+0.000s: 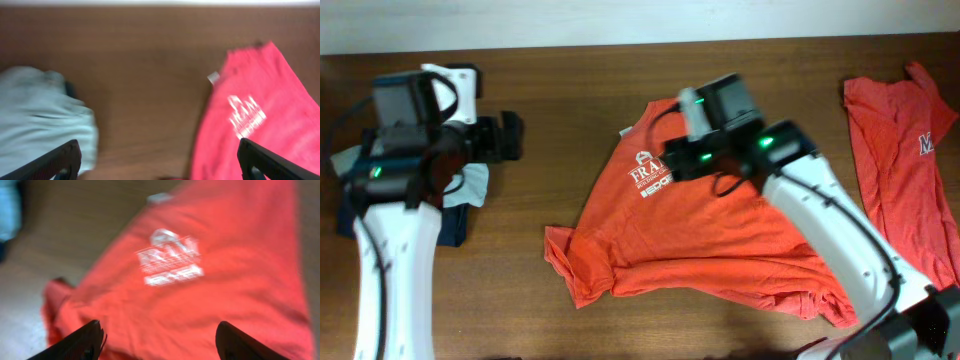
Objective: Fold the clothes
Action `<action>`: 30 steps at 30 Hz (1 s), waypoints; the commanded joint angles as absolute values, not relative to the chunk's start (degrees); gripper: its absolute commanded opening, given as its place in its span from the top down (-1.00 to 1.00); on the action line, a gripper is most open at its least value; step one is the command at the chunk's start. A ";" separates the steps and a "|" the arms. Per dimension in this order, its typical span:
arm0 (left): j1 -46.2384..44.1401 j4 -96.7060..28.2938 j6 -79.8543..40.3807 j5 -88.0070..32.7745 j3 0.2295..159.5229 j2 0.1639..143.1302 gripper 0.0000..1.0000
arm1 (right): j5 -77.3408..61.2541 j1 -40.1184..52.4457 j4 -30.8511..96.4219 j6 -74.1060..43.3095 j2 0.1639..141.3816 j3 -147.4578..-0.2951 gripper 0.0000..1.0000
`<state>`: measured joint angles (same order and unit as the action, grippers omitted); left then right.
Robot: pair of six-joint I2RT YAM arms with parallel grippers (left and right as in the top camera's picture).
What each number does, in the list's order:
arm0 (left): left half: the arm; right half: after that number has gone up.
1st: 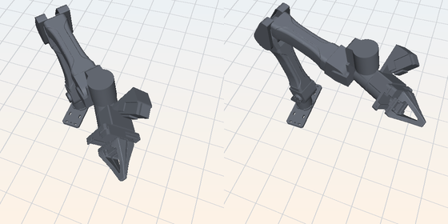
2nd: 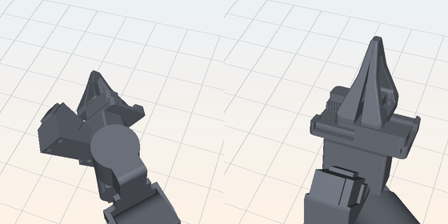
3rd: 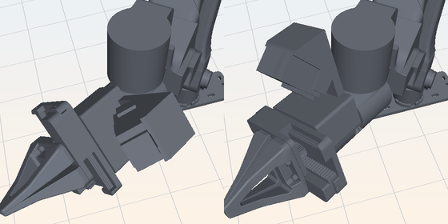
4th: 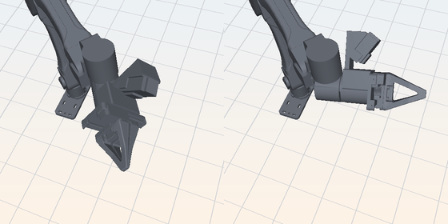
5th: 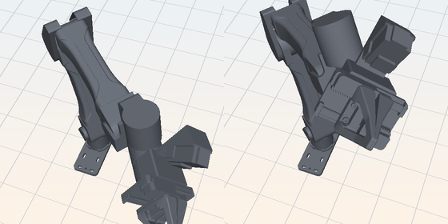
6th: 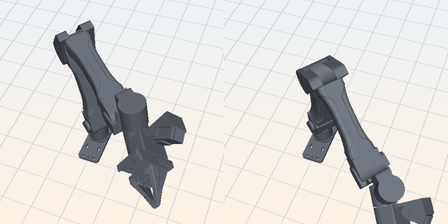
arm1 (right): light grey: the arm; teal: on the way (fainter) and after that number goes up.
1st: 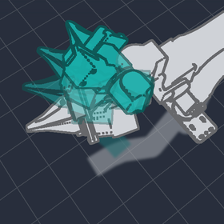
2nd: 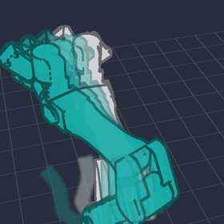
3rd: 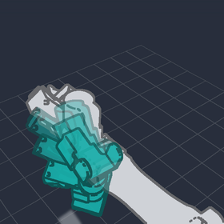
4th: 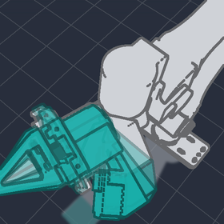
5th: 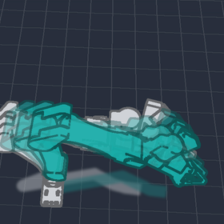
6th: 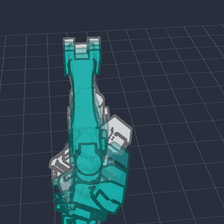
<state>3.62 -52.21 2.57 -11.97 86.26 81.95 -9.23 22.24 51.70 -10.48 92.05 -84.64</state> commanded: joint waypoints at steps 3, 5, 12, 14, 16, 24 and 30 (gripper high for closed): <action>-0.95 -52.97 8.19 -24.91 87.05 94.45 -0.99 | -8.75 12.32 57.47 -13.85 92.20 -84.97 -0.59; -3.49 -52.95 9.63 -25.30 87.05 99.61 -0.99 | -8.73 9.47 59.37 -13.87 92.20 -84.97 -0.61; -9.85 -46.19 11.29 -25.30 87.05 112.09 -0.97 | -8.75 1.04 63.02 -14.04 92.31 -84.79 -0.61; -11.31 -42.65 11.29 -25.32 87.05 114.72 -0.95 | -8.75 0.40 63.07 -14.04 92.31 -84.75 -0.61; -12.47 -39.46 11.29 -25.30 87.05 116.60 -0.78 | -8.75 0.36 63.07 -14.04 92.31 -84.75 -0.61; -16.67 -20.08 11.27 -25.06 87.05 123.48 -0.28 | -8.75 0.36 63.33 -14.02 92.31 -84.75 -0.61; -17.21 -18.26 11.29 -20.91 87.05 126.61 -0.15 | -8.73 0.36 63.92 -14.02 92.31 -84.75 -0.61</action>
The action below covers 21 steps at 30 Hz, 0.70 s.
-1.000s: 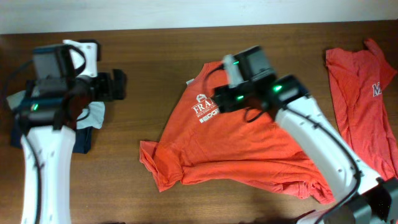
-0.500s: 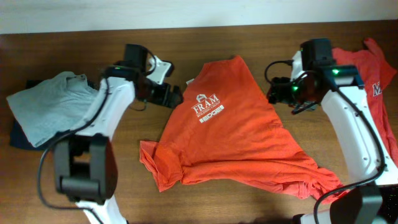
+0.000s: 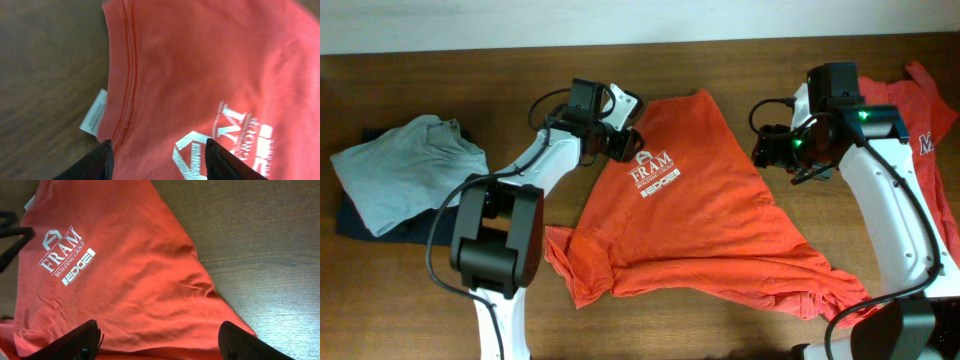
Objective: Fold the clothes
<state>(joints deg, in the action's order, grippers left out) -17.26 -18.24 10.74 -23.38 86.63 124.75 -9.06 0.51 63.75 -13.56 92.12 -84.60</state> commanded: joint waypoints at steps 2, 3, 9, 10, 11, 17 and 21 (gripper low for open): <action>-17.19 -18.57 11.29 -20.56 87.05 126.80 -0.14 | -8.64 0.36 63.90 -14.02 92.31 -84.75 -0.61; -17.21 -18.68 11.27 -20.58 87.05 126.80 -0.09 | -8.27 0.36 63.90 -14.02 92.31 -84.75 -0.61; -17.08 -23.66 11.31 -20.53 87.05 126.80 0.99 | -8.29 0.36 63.88 -14.02 92.33 -84.75 -0.61; -16.97 -24.47 11.29 -20.56 87.05 126.80 0.86 | -8.29 0.36 63.88 -14.02 92.33 -84.75 -0.61; -16.97 -24.73 11.29 -20.56 87.05 126.80 0.49 | -8.29 0.36 63.88 -14.02 92.33 -84.75 -0.61; -17.10 -24.67 11.29 -20.53 87.05 127.52 -0.02 | -8.29 0.36 63.70 -14.02 92.36 -84.75 -0.61; -17.08 -26.26 11.25 -19.62 87.05 129.69 0.99 | -8.27 0.34 63.77 -14.02 92.36 -84.75 -0.61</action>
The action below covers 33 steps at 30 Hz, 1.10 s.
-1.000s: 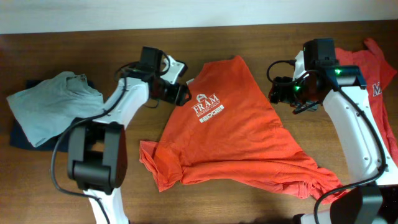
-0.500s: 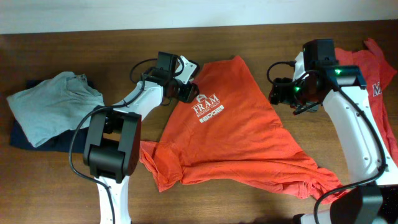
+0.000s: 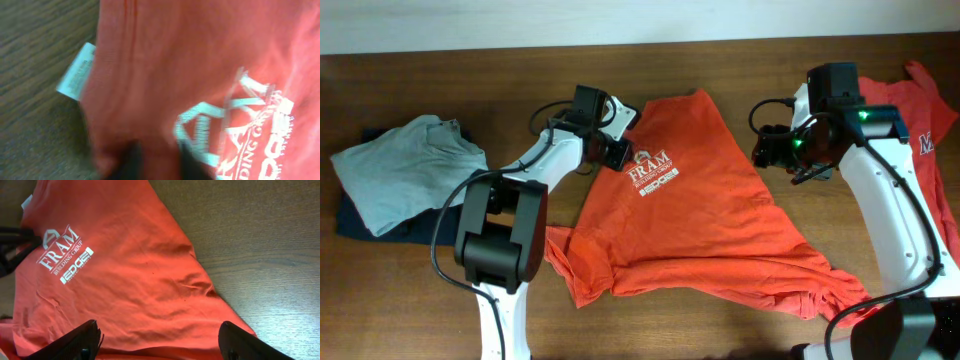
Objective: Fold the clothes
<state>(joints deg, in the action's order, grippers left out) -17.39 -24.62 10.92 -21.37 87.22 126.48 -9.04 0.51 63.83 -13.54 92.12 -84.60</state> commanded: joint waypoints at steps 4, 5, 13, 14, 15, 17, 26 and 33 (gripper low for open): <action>-14.02 -32.34 2.22 -3.09 88.12 129.34 1.00 | -6.04 0.34 65.32 -14.04 92.36 -84.75 -0.63; -12.86 -34.09 0.21 0.14 88.66 129.08 0.99 | -5.63 0.34 65.82 -14.04 92.36 -84.75 -0.62; 0.08 -42.46 -5.76 0.97 92.12 122.56 0.99 | -5.69 0.36 66.08 -13.98 92.47 -78.17 -0.67; 1.41 -43.16 -5.76 0.67 92.12 121.23 0.99 | -5.78 0.36 65.19 -13.82 92.53 -76.09 -0.67; 1.91 -43.44 -5.76 0.67 92.12 120.68 0.99 | -5.76 0.36 64.58 -13.82 92.58 -74.72 -0.67; 2.61 -43.83 -5.76 0.62 92.12 119.37 1.00 | -5.93 0.36 61.67 -13.85 92.64 -70.11 -0.66; 2.61 -45.36 -5.74 0.58 92.12 118.13 0.54 | -14.98 0.36 59.37 -10.85 92.64 -61.45 -0.30; 2.61 -47.33 -2.09 -0.73 92.36 114.59 0.29 | -20.82 0.36 66.52 -9.26 92.62 -61.41 -0.18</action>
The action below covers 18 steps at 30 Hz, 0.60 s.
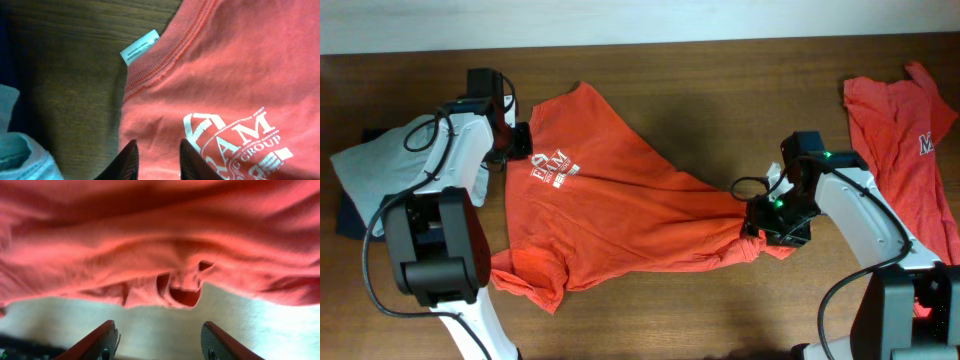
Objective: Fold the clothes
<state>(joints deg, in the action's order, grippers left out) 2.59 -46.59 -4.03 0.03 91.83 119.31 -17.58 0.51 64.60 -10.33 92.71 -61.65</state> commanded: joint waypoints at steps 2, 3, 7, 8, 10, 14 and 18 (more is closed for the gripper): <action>2.61 -47.83 -2.11 -0.80 92.38 112.31 0.21 | -20.82 0.47 67.31 -9.28 92.62 -61.12 -0.18; 2.61 -48.14 -2.11 -0.93 92.38 109.95 0.12 | -20.51 0.89 66.78 -9.32 92.62 -60.31 -0.18; 2.61 -48.99 -2.11 -1.89 92.38 103.39 -0.07 | -19.29 1.65 61.84 -10.07 92.64 -57.17 -0.18; 2.61 -49.41 -2.11 -3.42 92.38 101.03 -0.11 | -19.20 1.83 59.11 -11.29 92.62 -55.75 -0.18; 2.61 -50.15 -2.09 -4.80 92.38 98.67 -0.16 | -19.00 1.91 55.94 -12.51 92.64 -53.93 -0.15; 2.63 -53.12 -1.91 -5.15 92.38 94.06 -0.20 | -19.94 1.91 53.67 -13.15 92.64 -52.34 0.36; 2.63 -55.35 -0.36 -5.13 92.38 92.53 -0.24 | -20.93 1.89 53.65 -12.60 92.49 -52.60 0.91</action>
